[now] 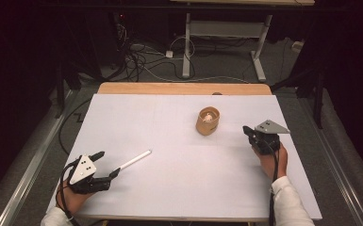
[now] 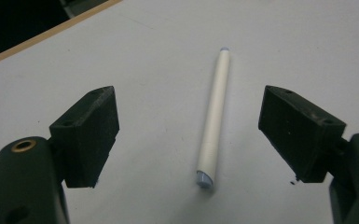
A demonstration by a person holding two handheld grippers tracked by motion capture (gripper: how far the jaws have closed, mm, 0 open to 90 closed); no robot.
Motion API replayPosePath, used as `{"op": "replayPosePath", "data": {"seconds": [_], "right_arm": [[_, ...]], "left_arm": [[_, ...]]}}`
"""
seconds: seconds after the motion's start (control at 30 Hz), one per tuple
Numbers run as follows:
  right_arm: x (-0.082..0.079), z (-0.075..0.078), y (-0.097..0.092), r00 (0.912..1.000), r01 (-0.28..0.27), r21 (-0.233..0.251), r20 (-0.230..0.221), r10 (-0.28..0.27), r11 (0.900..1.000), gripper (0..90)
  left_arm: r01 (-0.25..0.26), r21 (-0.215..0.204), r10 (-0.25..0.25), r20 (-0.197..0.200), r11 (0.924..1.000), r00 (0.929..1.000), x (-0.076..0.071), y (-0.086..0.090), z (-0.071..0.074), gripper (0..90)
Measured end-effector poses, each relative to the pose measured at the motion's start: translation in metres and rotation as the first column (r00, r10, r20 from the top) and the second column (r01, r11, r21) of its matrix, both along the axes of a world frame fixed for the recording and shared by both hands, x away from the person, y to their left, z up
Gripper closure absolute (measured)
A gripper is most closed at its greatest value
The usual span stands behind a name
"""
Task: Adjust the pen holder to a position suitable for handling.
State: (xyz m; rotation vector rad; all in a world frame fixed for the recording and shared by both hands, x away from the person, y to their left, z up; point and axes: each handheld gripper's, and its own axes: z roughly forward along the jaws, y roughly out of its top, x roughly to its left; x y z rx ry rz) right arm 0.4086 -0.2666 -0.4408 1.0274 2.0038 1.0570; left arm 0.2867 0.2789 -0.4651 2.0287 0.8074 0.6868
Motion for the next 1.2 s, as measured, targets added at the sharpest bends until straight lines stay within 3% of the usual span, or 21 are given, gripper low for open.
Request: {"op": "replayPosePath", "data": {"seconds": [0.17,0.2,0.3,0.47,0.5,0.8,0.87,1.2], "right_arm": [[0.037,0.000,0.009,0.9993,0.010,0.035,-0.037,-0.008,0.9993,90.0],[0.037,0.000,0.009,0.9993,0.010,0.035,-0.037,-0.008,0.9993,90.0],[0.060,-0.005,0.015,0.9973,0.029,0.022,-0.067,-0.028,0.9993,90.0],[0.078,-0.011,0.025,0.9959,0.025,-0.003,-0.087,-0.025,0.9997,90.0],[0.085,-0.014,0.032,0.9950,0.016,-0.028,-0.098,-0.019,0.9995,90.0],[0.105,-0.026,0.053,0.9928,-0.020,-0.040,-0.119,0.015,0.9990,90.0],[0.107,-0.028,0.056,0.9931,-0.031,-0.025,-0.114,0.028,0.9992,90.0],[0.111,-0.029,0.068,0.9896,-0.088,-0.045,-0.118,0.082,0.9951,90.0]], "left_arm": [[-0.001,-0.002,0.001,0.006,1.0000,1.0000,0.000,0.000,0.001,19.2],[0.000,-0.001,0.000,0.007,1.0000,1.0000,0.000,0.001,0.001,19.2],[0.003,-0.004,-0.003,0.008,1.0000,1.0000,-0.001,0.002,0.000,19.2],[0.001,-0.008,-0.001,0.007,1.0000,1.0000,0.000,0.003,0.000,19.2],[0.003,-0.008,-0.003,0.007,1.0000,1.0000,0.000,0.003,0.000,19.3],[0.012,-0.001,-0.012,0.003,0.9999,0.9999,0.000,0.001,-0.002,19.3],[0.016,0.001,-0.016,0.000,0.9999,0.9999,0.001,0.000,-0.002,19.2],[0.021,0.003,-0.021,-0.002,0.9998,0.9998,0.002,-0.001,-0.003,19.3]]}}
